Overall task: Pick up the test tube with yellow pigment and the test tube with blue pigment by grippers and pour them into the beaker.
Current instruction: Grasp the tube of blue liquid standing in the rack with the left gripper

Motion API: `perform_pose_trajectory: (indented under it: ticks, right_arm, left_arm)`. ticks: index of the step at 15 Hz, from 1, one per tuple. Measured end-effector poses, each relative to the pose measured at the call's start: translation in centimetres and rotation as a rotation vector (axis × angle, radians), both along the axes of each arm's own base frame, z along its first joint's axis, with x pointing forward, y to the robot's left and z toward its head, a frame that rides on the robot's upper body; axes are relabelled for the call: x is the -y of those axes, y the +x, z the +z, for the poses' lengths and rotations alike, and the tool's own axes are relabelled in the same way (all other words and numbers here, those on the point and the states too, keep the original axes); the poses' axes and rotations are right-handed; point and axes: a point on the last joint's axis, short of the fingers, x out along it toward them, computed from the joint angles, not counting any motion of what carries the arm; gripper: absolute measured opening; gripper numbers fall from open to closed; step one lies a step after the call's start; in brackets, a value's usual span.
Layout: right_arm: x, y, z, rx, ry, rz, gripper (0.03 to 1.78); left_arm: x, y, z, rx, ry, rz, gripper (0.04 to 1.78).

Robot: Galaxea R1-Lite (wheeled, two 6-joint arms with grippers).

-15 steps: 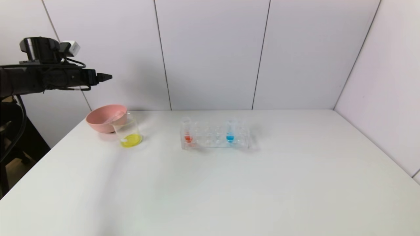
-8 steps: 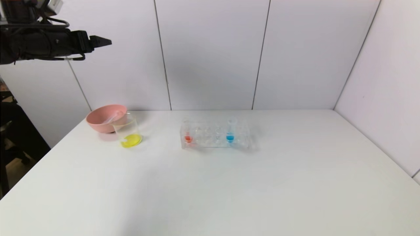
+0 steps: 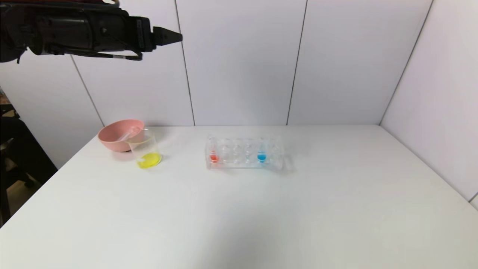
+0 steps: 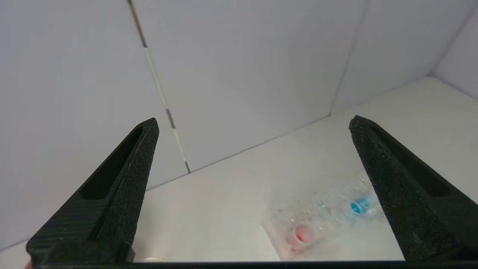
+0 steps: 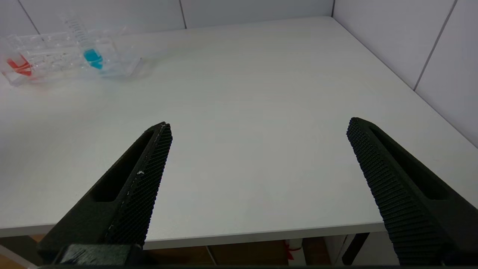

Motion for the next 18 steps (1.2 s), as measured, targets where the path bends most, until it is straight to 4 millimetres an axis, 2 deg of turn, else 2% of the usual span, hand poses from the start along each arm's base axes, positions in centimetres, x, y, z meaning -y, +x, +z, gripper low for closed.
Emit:
perform_pose_trajectory:
  ticks: [2,6,9,12,18]
  right_arm:
    - [0.0,0.0,0.0,0.0,0.0,0.0,1.71]
    - [0.0,0.0,0.0,0.0,0.0,0.0,1.71]
    - [0.0,0.0,0.0,0.0,0.0,0.0,1.71]
    - [0.0,0.0,0.0,0.0,0.0,0.0,1.71]
    - [0.0,0.0,0.0,0.0,0.0,0.0,1.71]
  left_arm:
    - [2.0,-1.8,-0.9,-0.037,0.016,0.018,1.78]
    - [4.4,-5.2,-4.4,-0.136,0.065,0.056,1.78]
    - [6.2,-6.8,-7.1,-0.149,0.053,0.066,1.78]
    - [8.7,-7.4,-9.6,-0.132,-0.012,0.068,1.78]
    - [15.7,-6.6,-14.8,-0.142,-0.119,0.122,1.78]
